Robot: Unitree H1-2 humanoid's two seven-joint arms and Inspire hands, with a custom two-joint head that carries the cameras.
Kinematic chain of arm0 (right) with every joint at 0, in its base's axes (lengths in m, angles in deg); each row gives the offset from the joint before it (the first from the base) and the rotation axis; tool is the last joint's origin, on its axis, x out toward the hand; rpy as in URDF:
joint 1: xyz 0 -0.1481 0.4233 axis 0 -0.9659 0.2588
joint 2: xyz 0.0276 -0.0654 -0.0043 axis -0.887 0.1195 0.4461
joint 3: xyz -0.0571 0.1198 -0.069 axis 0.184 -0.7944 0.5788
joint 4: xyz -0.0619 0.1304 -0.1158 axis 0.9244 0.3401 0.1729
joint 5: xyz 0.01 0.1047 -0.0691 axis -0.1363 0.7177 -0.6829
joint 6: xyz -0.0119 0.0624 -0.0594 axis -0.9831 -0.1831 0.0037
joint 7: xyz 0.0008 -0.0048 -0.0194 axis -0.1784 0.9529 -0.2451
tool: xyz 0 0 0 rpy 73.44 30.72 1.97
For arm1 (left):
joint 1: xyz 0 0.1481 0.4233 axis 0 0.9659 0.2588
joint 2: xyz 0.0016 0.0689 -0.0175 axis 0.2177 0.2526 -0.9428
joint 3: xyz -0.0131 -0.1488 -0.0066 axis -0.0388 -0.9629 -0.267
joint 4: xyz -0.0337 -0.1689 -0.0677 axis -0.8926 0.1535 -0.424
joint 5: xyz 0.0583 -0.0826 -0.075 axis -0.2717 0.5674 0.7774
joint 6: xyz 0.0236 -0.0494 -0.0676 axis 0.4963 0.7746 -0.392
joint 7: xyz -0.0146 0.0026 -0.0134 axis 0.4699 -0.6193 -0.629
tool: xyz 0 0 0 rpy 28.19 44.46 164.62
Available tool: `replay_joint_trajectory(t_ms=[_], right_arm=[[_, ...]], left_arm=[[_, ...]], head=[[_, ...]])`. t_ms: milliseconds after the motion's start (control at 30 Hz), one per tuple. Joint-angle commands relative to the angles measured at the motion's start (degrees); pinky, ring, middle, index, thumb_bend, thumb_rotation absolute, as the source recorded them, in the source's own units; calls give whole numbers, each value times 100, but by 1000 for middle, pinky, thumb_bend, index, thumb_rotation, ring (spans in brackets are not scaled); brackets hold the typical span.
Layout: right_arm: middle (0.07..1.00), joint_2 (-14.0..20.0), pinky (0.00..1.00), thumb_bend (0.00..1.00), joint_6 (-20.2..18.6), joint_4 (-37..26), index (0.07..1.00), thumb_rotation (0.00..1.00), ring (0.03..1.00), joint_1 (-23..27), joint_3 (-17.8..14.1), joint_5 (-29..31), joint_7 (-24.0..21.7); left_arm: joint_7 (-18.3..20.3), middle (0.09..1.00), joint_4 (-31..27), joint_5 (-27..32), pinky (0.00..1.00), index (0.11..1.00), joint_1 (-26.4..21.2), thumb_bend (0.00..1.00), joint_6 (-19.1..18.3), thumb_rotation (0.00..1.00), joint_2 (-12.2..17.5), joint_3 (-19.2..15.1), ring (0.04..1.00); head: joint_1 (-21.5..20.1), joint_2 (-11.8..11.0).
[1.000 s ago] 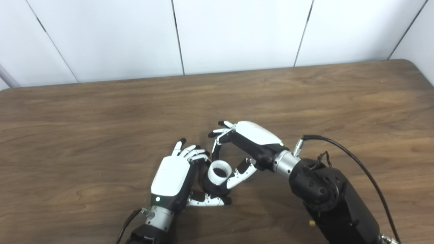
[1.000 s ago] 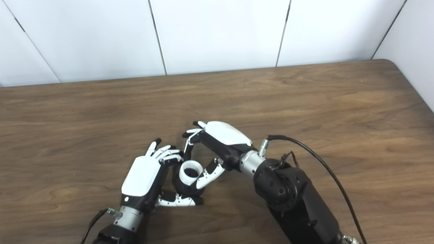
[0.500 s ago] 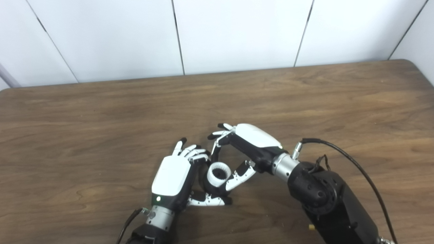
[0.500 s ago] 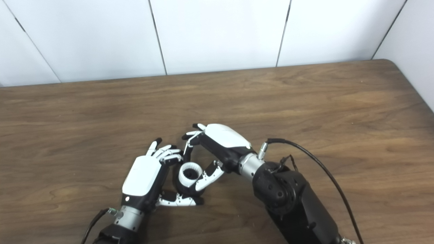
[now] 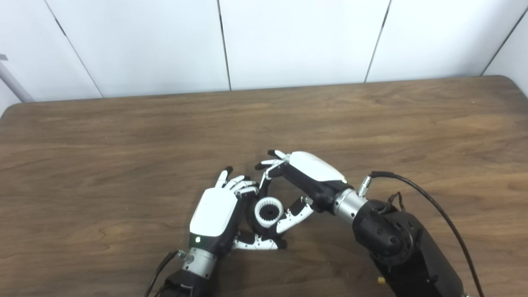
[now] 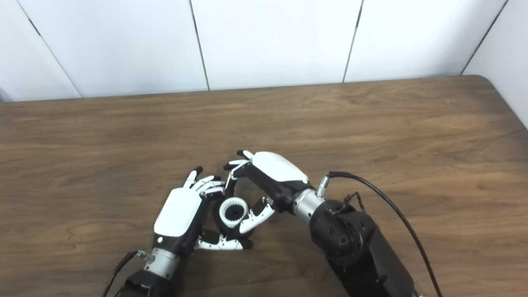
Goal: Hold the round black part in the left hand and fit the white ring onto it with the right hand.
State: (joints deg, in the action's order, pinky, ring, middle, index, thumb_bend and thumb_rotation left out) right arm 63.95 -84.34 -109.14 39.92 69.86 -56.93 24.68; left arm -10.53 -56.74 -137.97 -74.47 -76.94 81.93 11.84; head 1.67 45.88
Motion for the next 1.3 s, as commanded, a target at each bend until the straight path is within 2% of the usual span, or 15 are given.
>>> replay_joint_trajectory(t_ms=[0, 233, 500, 533, 567, 667, 1000, 1267], right_arm=[[872, -49, 1000, 523, 209, -28, 483, 131, 1000, 123, -6, 64, 127], [863, 54, 1000, 525, 398, 84, 488, 137, 985, 100, 34, -103, 233], [870, 116, 1000, 525, 422, 113, 491, 144, 991, 111, -59, -47, 212], [869, 117, 1000, 754, 431, 114, 540, 150, 989, 108, -71, -36, 218], [868, 116, 1000, 900, 445, 116, 572, 156, 987, 101, -84, -23, 232], [869, 97, 1000, 991, 466, 120, 596, 149, 989, 84, -119, -1, 261], [888, 93, 1000, 1000, 472, 124, 642, 188, 985, 93, -163, -32, 322], [889, 328, 1000, 1000, 263, -111, 646, 223, 987, 108, -409, -80, 126]], left_arm=[[58, 754, 101, -128, 1000, 485, -47, 523, -9, 51, -26, 62, 847], [13, 753, 127, -140, 1000, 485, -65, 523, -4, 50, -47, 64, 851], [-3, 755, 145, -174, 1000, 486, -70, 523, 2, 51, -56, 59, 855], [-2, 755, 143, -180, 1000, 485, -69, 523, 2, 51, -57, 58, 855], [7, 756, 135, -189, 1000, 485, -66, 523, -4, 52, -57, 58, 855], [-1, 756, 133, -211, 1000, 486, -64, 523, -4, 53, -53, 61, 856], [-37, 753, 151, -201, 1000, 486, -65, 523, 3, 53, -58, 48, 849], [-62, 751, 135, -173, 1000, 485, -64, 523, 25, 53, -45, 34, 847]], head=[[2, 0], [-21, -27], [-28, -38], [-28, -38], [-28, -38], [-44, -32], [-50, -8], [-48, -5]])
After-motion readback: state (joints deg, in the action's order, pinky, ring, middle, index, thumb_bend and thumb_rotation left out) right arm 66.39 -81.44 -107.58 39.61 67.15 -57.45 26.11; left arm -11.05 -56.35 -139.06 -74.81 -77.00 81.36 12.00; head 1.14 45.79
